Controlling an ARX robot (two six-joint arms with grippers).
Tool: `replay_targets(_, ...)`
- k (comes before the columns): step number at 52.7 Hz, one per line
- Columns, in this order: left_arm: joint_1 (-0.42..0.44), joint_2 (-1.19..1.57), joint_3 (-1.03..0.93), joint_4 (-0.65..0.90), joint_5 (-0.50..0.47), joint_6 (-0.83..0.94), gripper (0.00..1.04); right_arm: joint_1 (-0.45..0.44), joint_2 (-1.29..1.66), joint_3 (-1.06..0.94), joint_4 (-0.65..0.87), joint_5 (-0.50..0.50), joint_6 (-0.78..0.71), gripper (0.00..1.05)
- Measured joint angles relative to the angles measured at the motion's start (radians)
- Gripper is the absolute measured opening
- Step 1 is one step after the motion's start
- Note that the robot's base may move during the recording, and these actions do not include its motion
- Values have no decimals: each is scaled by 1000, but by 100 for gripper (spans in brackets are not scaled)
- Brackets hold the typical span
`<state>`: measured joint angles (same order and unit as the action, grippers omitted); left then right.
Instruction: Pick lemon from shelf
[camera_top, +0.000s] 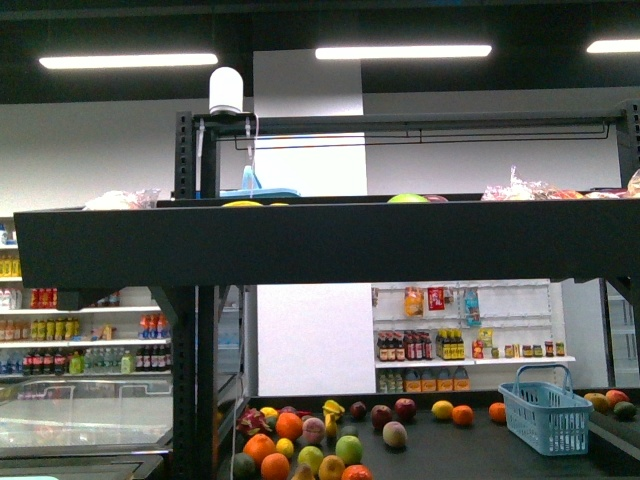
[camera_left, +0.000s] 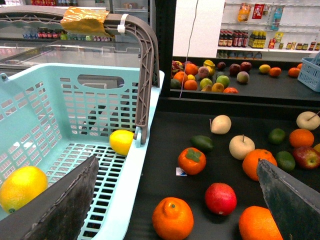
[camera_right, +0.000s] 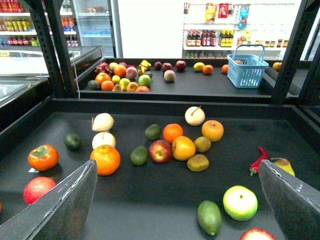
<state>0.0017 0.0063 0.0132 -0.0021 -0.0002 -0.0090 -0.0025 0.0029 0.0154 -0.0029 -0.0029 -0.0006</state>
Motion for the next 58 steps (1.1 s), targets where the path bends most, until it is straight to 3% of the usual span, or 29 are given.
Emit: replay_targets(58, 0, 0, 0, 0, 0, 0, 97, 0, 0, 0, 0, 0, 0, 97)
